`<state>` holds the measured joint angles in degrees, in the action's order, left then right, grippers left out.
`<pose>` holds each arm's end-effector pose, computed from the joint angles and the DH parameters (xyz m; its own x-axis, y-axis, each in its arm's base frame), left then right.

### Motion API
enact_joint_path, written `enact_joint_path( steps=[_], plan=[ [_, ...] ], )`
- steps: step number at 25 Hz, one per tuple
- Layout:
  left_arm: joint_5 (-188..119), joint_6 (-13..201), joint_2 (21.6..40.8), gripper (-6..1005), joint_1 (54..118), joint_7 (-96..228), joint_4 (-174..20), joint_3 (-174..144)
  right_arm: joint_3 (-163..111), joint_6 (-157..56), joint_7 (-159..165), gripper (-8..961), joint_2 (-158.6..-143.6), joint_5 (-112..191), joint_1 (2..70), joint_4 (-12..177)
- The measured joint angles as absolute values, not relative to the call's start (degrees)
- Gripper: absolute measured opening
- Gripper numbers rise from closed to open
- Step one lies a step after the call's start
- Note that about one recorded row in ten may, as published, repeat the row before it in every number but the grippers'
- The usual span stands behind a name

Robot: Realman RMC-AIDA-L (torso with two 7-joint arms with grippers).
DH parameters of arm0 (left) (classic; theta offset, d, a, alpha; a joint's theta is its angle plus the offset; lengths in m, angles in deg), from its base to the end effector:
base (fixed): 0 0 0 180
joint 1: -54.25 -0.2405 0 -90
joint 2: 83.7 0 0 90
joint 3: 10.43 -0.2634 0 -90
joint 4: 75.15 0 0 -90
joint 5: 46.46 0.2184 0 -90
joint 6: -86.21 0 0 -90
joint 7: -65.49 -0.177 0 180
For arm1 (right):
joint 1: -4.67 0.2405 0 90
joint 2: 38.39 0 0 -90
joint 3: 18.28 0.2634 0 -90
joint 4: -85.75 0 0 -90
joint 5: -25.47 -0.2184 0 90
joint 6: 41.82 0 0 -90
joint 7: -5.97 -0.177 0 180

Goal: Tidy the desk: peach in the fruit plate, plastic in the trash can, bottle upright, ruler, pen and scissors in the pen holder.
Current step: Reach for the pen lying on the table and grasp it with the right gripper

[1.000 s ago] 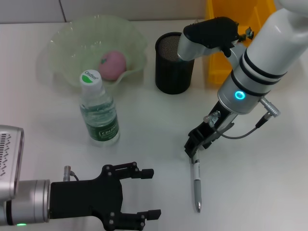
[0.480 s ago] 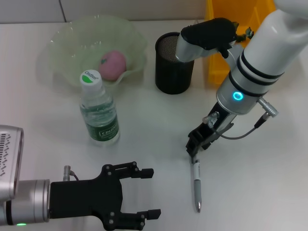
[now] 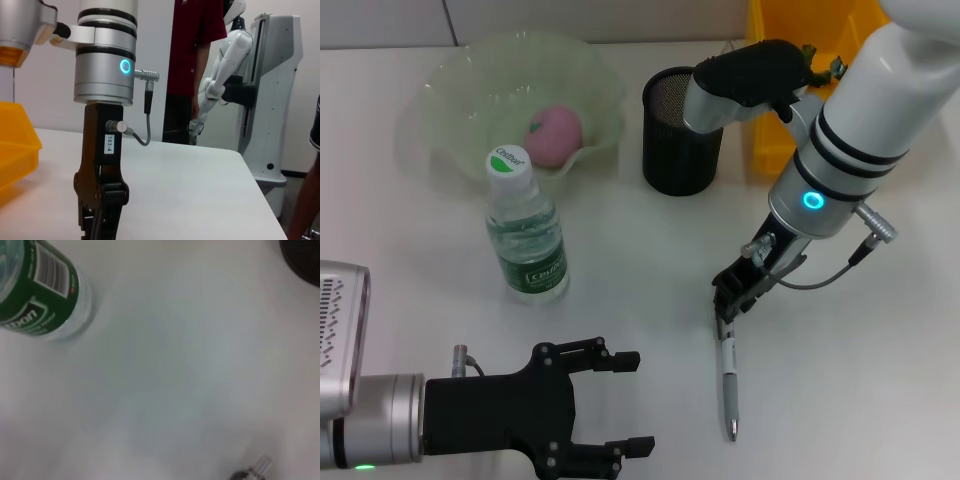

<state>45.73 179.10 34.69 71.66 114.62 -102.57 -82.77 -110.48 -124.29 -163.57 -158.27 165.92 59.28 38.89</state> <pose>-0.2741 0.2324 -0.0986 0.8321 0.1082 0.5440 0.1408 -0.9899 -0.0186 0.1669 0.3721 -0.1218 0.4677 -0.8189 0.3327 -0.7180 -0.5715 -0.3973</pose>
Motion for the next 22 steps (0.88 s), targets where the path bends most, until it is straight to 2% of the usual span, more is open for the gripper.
enact_joint_path(
  steps=[18, 22],
  plan=[
    [45.7, 179.1, 34.69, 797, 71.7, 114.5, -102.5, -82.8, -110.5, -123.7, -163.5, 228, -158.27, 165.7, 61.5, 41.2],
    [45.7, 179.1, 34.69, 797, 71.6, 114.5, -102.5, -82.8, -110.6, -123.8, -163.5, 292, -158.27, 165.7, 61.4, 40.7]
  ],
)
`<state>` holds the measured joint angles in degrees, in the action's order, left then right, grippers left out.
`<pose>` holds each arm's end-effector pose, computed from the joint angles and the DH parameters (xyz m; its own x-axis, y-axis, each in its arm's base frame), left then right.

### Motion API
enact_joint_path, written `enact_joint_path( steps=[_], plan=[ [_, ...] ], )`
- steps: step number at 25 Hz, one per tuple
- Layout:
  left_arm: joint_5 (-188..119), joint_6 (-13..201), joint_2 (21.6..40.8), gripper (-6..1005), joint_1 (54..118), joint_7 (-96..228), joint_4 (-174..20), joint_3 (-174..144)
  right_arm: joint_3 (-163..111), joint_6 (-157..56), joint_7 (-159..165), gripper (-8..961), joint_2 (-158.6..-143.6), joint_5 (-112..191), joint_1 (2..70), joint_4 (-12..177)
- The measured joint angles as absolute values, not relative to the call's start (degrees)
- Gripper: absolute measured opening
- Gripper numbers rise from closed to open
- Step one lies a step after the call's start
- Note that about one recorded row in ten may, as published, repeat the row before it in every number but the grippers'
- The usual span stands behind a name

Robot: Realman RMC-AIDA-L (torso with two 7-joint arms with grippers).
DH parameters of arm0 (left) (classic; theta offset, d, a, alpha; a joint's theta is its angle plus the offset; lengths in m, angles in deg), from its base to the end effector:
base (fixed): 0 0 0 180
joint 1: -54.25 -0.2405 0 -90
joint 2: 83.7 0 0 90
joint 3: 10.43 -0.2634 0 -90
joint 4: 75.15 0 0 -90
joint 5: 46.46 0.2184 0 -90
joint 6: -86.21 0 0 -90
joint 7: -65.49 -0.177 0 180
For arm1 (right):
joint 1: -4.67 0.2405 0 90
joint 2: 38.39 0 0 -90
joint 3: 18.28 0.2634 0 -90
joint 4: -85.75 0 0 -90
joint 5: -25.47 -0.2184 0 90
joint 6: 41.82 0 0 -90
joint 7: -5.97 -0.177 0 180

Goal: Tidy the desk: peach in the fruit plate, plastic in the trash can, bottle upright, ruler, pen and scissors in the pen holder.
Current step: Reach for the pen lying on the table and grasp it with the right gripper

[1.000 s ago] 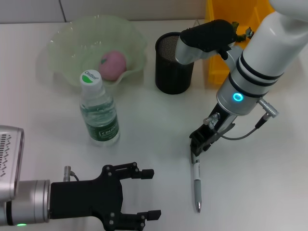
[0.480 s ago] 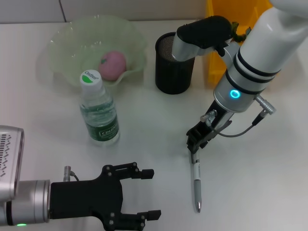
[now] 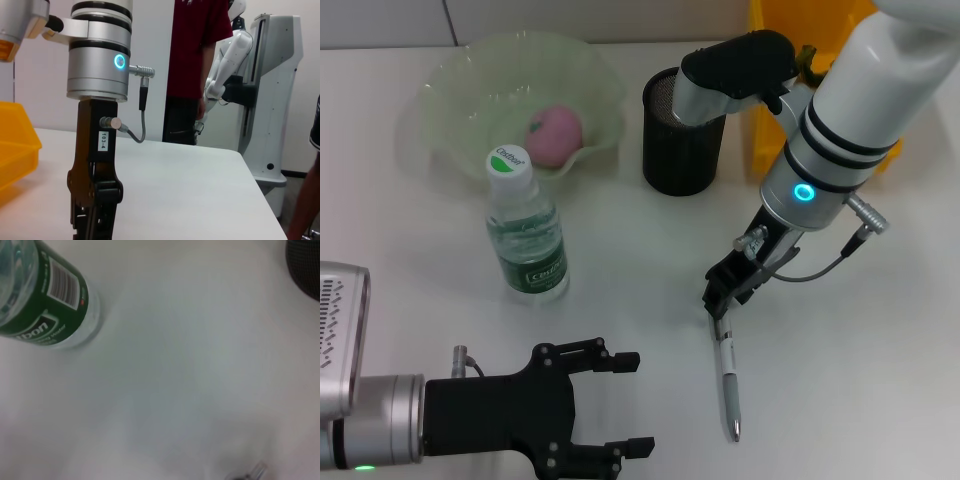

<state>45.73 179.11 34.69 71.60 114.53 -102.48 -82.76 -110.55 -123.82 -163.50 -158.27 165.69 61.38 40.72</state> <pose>-0.2745 0.2319 -0.0987 0.8319 0.1090 0.5442 0.1419 -0.9897 -0.0186 0.1606 0.3762 -0.1236 0.4756 -0.8116 0.3394 -0.7076 -0.5822 -0.4006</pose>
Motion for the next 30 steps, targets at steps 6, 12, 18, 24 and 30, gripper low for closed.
enact_joint_path(
  steps=[6, 12, 18, 24, 30],
  plan=[
    [45.7, 179.1, 34.69, 797, 71.6, 114.5, -102.5, -82.7, -110.3, -123.5, -163.5, 350, -158.27, 165.7, 61.4, 41.0],
    [45.7, 179.1, 34.67, 797, 71.6, 114.5, -102.2, -82.7, -110.5, -122.2, -163.5, 359, -158.27, 165.6, 61.6, 42.1],
    [45.7, 179.1, 34.61, 797, 71.7, 114.5, -102.0, -82.7, -110.6, -121.5, -163.5, 358, -158.27, 165.3, 62.0, 43.3],
    [45.7, 179.1, 34.6, 797, 71.7, 114.5, -102.0, -82.7, -110.6, -120.7, -163.5, 357, -158.27, 164.7, 62.1, 43.4],
    [45.7, 179.0, 34.6, 797, 71.7, 114.5, -101.9, -82.8, -110.7, -120.2, -163.5, 355, -158.27, 164.3, 62.5, 44.4]
  ],
)
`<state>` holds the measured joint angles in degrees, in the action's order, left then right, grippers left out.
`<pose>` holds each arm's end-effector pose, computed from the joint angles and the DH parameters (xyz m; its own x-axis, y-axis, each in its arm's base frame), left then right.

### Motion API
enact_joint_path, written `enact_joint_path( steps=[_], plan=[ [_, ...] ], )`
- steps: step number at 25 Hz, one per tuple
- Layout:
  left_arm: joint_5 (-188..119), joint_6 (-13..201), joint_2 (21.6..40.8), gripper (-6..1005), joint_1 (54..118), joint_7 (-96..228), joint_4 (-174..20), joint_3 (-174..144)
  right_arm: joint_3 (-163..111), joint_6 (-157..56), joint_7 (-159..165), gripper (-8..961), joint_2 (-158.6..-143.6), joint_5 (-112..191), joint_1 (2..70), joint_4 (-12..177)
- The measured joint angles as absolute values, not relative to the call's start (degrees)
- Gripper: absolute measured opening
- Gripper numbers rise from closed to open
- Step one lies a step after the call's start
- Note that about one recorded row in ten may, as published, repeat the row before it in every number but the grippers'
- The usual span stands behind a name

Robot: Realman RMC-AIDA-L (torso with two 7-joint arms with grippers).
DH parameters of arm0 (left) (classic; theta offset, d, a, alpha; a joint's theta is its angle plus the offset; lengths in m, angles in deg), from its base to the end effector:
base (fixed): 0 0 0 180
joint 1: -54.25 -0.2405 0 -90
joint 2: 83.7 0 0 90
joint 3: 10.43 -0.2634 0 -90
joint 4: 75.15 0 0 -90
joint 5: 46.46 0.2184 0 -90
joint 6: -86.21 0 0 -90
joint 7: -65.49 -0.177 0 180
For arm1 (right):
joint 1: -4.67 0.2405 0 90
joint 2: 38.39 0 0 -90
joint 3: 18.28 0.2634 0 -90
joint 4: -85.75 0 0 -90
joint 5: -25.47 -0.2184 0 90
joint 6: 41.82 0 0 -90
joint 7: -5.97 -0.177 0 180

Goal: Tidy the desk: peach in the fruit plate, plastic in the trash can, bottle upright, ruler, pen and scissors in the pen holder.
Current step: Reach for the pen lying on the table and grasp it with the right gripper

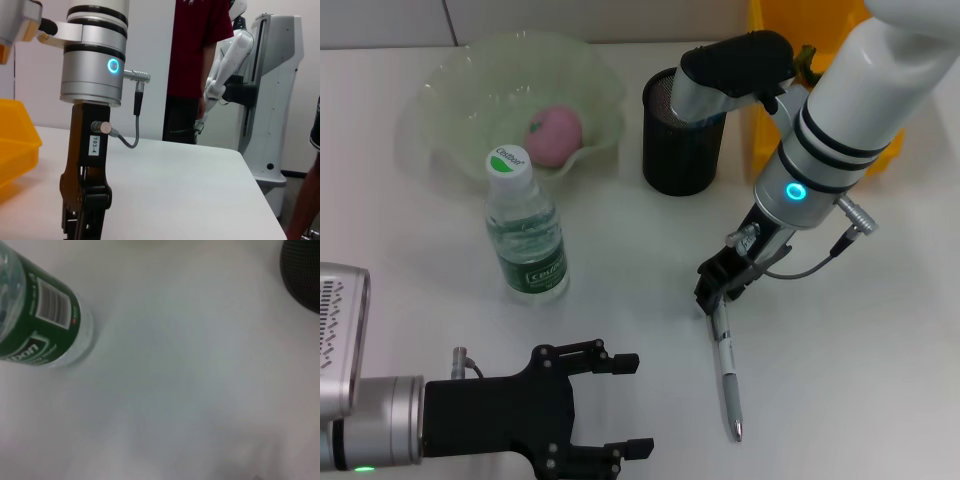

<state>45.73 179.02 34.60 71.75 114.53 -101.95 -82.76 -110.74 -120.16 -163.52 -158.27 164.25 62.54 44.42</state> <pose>-0.2755 0.2315 -0.0991 0.8319 0.1158 0.5428 0.1476 -0.9889 -0.0153 0.1631 0.3819 -0.1303 0.4690 -0.8277 0.3081 -0.7233 -0.5602 -0.4038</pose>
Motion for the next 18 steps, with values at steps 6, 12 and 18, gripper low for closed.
enact_joint_path(
  steps=[6, 12, 18],
  plan=[
    [45.7, 178.8, 34.6, 797, 71.7, 114.5, -102.0, -82.8, -111.3, -119.4, -163.5, 354, -158.27, 164.2, 63.3, 45.9],
    [45.7, 178.7, 34.6, 797, 71.7, 114.5, -101.9, -82.8, -112.3, -119.4, -163.5, 353, -158.27, 164.1, 63.4, 45.9],
    [45.7, 178.7, 34.6, 797, 71.7, 114.5, -101.9, -82.8, -112.6, -119.3, -163.5, 305, -158.27, 164.0, 63.4, 45.8]
  ],
)
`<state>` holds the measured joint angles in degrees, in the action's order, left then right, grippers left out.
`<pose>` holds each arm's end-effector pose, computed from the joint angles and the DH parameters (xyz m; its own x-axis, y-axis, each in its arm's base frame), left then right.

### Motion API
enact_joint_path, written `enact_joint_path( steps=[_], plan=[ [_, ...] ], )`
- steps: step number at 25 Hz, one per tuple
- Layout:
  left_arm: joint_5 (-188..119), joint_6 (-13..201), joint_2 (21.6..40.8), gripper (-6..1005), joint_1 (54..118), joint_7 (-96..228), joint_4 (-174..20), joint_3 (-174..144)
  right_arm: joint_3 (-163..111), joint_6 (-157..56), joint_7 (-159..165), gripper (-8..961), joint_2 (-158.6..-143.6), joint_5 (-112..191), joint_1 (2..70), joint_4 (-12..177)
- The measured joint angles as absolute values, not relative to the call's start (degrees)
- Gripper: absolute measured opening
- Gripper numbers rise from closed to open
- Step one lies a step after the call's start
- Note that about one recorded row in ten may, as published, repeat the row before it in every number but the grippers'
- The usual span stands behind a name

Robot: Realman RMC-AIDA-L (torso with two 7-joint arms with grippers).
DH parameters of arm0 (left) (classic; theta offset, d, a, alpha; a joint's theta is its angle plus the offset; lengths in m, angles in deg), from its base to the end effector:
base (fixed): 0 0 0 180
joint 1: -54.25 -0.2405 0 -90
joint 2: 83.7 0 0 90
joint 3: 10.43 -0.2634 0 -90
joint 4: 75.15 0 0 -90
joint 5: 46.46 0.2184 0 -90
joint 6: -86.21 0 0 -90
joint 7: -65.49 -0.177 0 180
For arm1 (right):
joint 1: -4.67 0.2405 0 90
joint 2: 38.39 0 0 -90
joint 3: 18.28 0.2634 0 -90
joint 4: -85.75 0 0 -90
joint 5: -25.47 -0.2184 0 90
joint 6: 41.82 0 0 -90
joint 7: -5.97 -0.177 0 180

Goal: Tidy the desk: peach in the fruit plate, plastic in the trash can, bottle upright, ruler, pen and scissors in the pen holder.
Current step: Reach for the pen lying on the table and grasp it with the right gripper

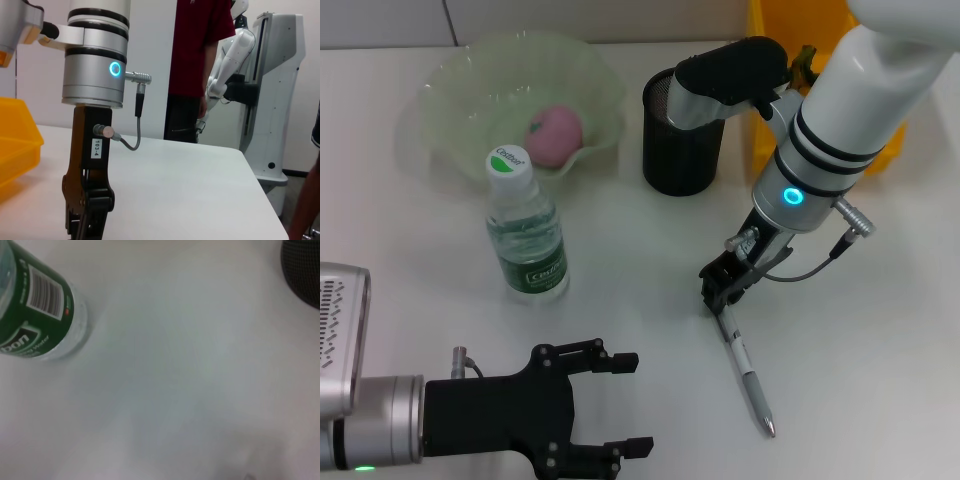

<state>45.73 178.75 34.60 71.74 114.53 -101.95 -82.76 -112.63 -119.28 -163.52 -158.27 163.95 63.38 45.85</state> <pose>-0.2761 0.2320 -0.0994 0.8335 0.1162 0.5402 0.1497 -0.9886 -0.0183 0.1655 0.3813 -0.1335 0.4730 -0.8180 0.3275 -0.7050 -0.5743 -0.4162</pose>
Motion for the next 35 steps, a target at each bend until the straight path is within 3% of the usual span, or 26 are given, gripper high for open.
enact_joint_path(
  steps=[2, 13, 18, 34, 35],
  plan=[
    [45.7, 178.7, 34.6, 797, 71.7, 114.5, -101.9, -82.8, -112.6, -119.3, -163.5, 212, -158.27, 163.8, 63.4, 45.8],
    [45.7, 178.7, 34.6, 797, 71.7, 114.5, -101.9, -82.7, -113.3, -119.9, -163.5, 215, -158.27, 163.4, 63.4, 45.3],
    [45.7, 178.7, 34.6, 797, 71.7, 114.5, -102.0, -82.6, -114.2, -120.0, -163.5, 149, -158.27, 163.4, 63.8, 45.2],
    [45.7, 178.7, 34.6, 797, 71.7, 114.5, -102.0, -82.4, -114.5, -123.2, -163.5, 106, -158.1, 164.7, 61.0, 37.1],
    [45.7, 178.7, 34.6, 797, 71.7, 114.5, -101.9, -82.4, -114.5, -123.2, -163.5, 65, -158.1, 164.7, 61.0, 37.1]
  ],
)
